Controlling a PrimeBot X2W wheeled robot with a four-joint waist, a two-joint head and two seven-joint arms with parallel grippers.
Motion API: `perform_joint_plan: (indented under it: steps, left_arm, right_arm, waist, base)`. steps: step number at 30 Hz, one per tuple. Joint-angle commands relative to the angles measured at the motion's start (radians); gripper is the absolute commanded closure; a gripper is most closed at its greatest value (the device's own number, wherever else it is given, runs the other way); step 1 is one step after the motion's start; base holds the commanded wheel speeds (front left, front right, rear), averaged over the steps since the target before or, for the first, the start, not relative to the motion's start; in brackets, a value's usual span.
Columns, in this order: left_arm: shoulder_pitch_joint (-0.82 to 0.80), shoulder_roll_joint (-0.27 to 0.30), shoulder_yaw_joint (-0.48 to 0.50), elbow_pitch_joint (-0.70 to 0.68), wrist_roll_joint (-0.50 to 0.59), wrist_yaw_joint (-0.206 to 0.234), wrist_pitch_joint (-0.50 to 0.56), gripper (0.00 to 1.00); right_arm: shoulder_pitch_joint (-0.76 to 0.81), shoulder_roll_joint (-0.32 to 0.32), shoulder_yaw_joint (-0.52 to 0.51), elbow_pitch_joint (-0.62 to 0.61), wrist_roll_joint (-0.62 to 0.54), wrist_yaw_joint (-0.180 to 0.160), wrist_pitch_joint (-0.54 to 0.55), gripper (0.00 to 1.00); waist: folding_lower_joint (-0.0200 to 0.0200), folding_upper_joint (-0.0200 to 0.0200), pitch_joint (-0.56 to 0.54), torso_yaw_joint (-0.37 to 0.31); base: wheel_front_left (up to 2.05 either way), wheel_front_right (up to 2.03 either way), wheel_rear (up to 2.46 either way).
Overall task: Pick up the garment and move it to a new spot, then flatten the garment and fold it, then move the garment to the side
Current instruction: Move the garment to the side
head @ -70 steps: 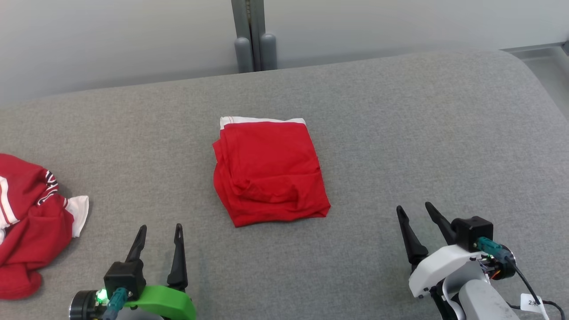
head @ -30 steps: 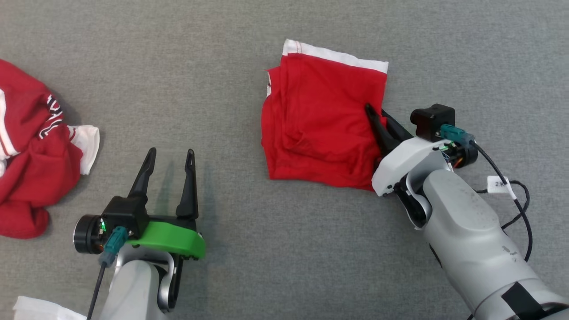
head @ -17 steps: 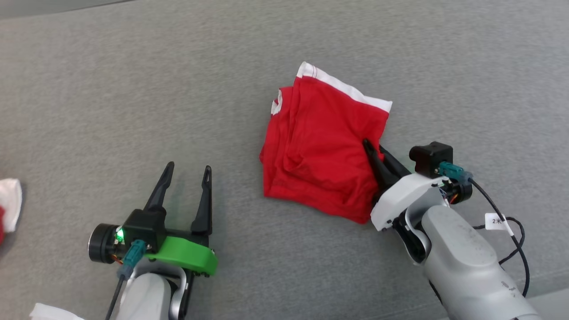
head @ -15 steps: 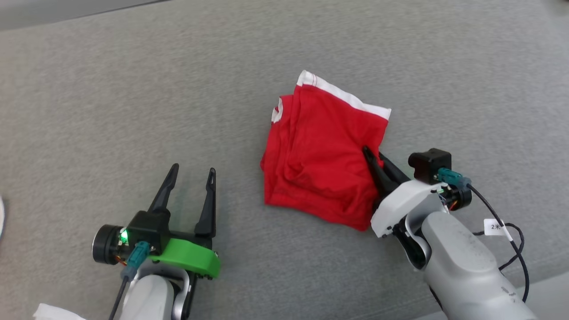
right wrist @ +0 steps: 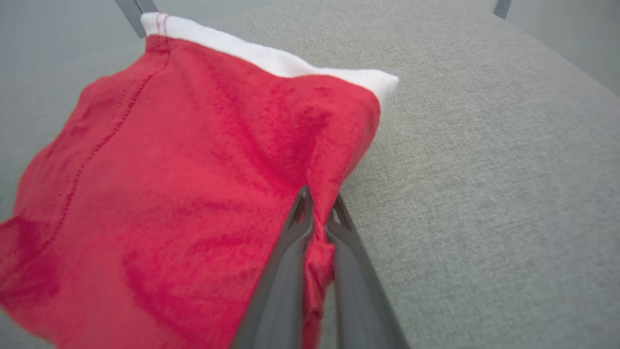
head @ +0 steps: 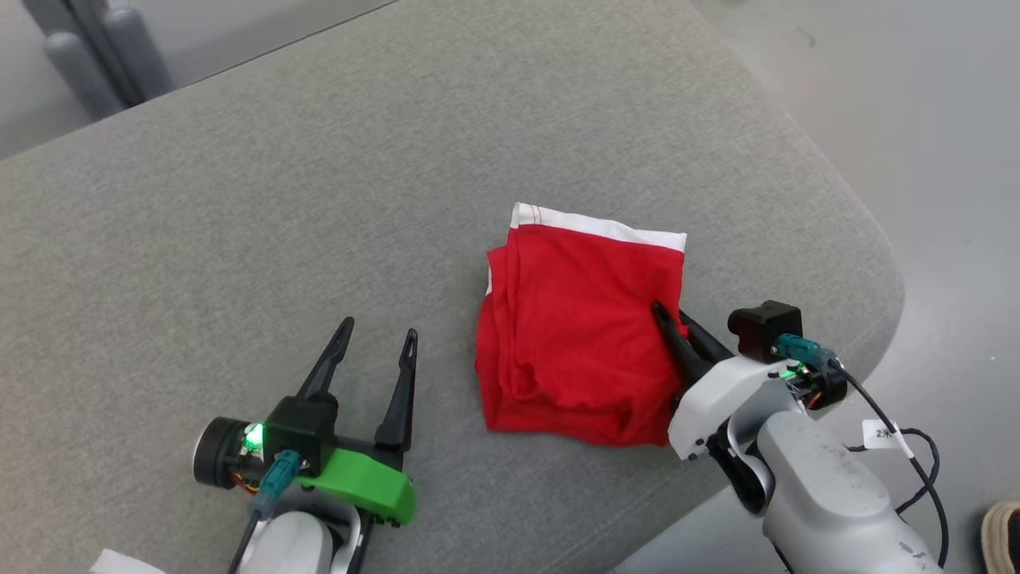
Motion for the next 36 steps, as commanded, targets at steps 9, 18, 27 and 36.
perform_joint_plan:
  steps: [9,18,27,36]
  left_arm:
    - [-0.028,0.034,-0.019,-0.010,0.006,-0.002,-0.001,0.00]
    - [-0.107,0.089,-0.034,-0.042,-0.004,-0.002,-0.001,0.00]
    - [-0.167,0.097,-0.017,-0.059,-0.022,-0.001,-0.001,0.00]
    - [-0.153,0.084,0.019,-0.045,-0.026,0.000,0.000,0.00]
  right_arm:
    - [-0.157,-0.005,-0.046,0.074,-0.162,-0.002,0.000,1.00]
    - [-0.462,-0.159,-0.178,0.273,-0.407,-0.002,0.047,1.00]
    - [-0.577,-0.342,-0.433,0.309,-0.618,-0.002,0.132,0.83]
    - [-0.530,-0.214,-0.775,0.139,-0.756,-0.002,0.036,0.00]
  waist:
    - [0.0000,-0.0001,0.065,0.023]
    - [0.0000,-0.0001,0.214,0.146]
    - [0.0000,-0.0001,0.288,0.239]
    - [0.0000,-0.0001,0.243,0.259]
  base:
    - [0.00,0.00,0.00]
    - [0.00,0.00,0.00]
    - [0.00,0.00,0.00]
    - [0.00,0.00,0.00]
